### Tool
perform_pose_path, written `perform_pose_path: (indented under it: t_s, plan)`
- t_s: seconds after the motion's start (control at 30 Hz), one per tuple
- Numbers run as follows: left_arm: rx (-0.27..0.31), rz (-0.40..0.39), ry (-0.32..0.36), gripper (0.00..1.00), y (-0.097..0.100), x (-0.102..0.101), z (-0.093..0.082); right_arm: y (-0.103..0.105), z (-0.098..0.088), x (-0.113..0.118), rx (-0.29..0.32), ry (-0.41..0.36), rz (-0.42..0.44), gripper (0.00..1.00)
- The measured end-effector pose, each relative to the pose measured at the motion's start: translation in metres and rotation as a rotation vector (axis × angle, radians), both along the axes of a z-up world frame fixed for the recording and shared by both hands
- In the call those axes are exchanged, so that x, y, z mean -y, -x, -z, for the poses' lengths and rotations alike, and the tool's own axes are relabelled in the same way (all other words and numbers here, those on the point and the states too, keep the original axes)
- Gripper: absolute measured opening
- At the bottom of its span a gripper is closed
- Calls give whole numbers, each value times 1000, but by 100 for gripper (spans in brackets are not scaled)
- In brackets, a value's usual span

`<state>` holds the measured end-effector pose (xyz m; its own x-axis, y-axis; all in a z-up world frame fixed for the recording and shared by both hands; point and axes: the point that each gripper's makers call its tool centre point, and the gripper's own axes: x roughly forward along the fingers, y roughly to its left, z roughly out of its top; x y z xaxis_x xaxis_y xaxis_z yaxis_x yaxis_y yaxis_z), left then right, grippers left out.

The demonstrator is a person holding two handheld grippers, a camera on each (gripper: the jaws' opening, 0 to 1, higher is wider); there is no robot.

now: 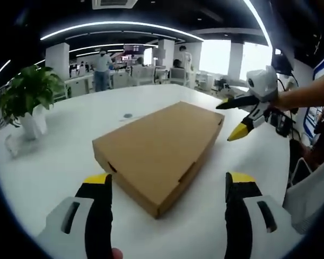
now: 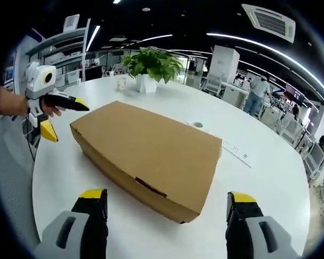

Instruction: Operate the shoe box by opening the lid, removing the specified soft item, and placing it in the target area until the item is outside and the box remains undamaged.

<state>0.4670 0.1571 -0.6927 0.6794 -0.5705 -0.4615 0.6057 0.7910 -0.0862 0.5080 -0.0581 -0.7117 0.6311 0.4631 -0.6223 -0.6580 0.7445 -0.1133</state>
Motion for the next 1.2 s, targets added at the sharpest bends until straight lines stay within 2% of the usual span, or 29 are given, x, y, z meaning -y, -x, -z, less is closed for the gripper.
perform_pose_path:
  t_s: [0.23,0.5,0.63,0.83,0.87,1.2]
  plan:
    - [6,-11,-7,83,-3,4,2,0,3,-4,-3,2,-24,85]
    - [-26,-52,6,81,-9,3,11,-8,11,-8,-21,17,-34,79]
    - [-34,-74,9,78,-13,1,14,-12,12,-8,-28,3,-24,68]
    - [-14,-100,-15,66,-20,-8,15,-12,12,-9,-29,1,-29,68]
    - [2,-99,-22,67,-22,-9,14,-12,12,-9,-29,0,-27,68]
    - [14,-95,-31,67,-21,-8,17,-12,12,-11,-35,-11,-13,69]
